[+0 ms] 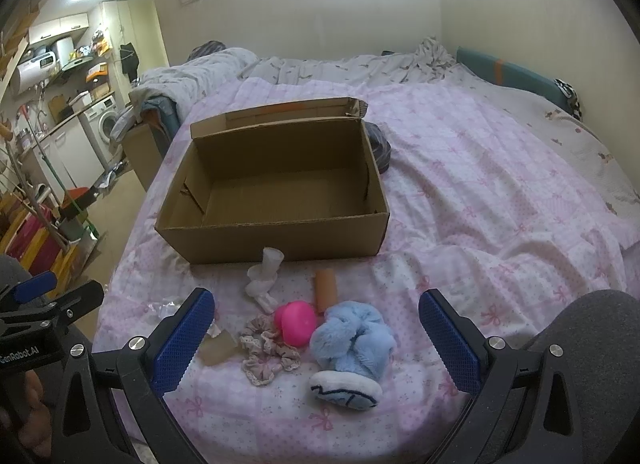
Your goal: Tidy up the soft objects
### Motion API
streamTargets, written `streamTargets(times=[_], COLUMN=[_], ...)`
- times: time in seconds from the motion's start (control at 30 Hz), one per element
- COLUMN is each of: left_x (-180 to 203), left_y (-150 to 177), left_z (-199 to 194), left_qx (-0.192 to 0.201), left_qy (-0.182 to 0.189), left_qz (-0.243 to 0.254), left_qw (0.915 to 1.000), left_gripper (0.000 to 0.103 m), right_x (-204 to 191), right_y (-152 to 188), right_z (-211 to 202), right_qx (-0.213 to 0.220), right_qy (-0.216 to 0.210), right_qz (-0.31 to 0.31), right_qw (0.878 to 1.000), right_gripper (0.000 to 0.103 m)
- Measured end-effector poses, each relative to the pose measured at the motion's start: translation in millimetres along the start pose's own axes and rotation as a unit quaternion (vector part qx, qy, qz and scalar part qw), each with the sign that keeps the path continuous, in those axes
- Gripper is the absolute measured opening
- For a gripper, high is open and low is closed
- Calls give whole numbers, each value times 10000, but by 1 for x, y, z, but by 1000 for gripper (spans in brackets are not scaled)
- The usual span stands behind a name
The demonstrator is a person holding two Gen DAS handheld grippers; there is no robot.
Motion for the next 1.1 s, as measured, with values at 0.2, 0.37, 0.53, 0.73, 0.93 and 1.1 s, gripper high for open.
streamTargets(times=[0.2,0.37,0.53,0.73,0.93,1.1], left_x=[0,-1,0,1,1,1], left_y=[0,1,1,1,0,0], left_z=[1,1,1,2,2,2], left_qx=[-17,-22,-18,-13,-15,-12], left_qy=[-28,-24,-30,-37,-42,-42], left_qz=[-19,-17,-20,-23,-21,-20], left_qw=[10000,10000,10000,10000,10000,10000], left_gripper=[103,103,103,103,103,103], right_x=[1,0,0,0,0,0], right_y=[-1,0,-1,-1,-1,-1], right_z=[-1,1,1,1,1,1], right_qx=[-28,-54,-46,-48,-48,-47], right_qy=[17,27,23,26,24,25], right_qz=[42,45,45,49,50,46], right_qw=[10000,10000,10000,10000,10000,10000], right_gripper=[103,103,103,103,103,103])
Point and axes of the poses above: each gripper's, at about its wrist camera, not at the fingertips, and z roughly the way its jaws point, x to its right, y to its underside, the point moved 9 cm from there along z, roughly the way its jaws point, and after that the axes turned 10 degrees about -x, right-handed, at the moved point
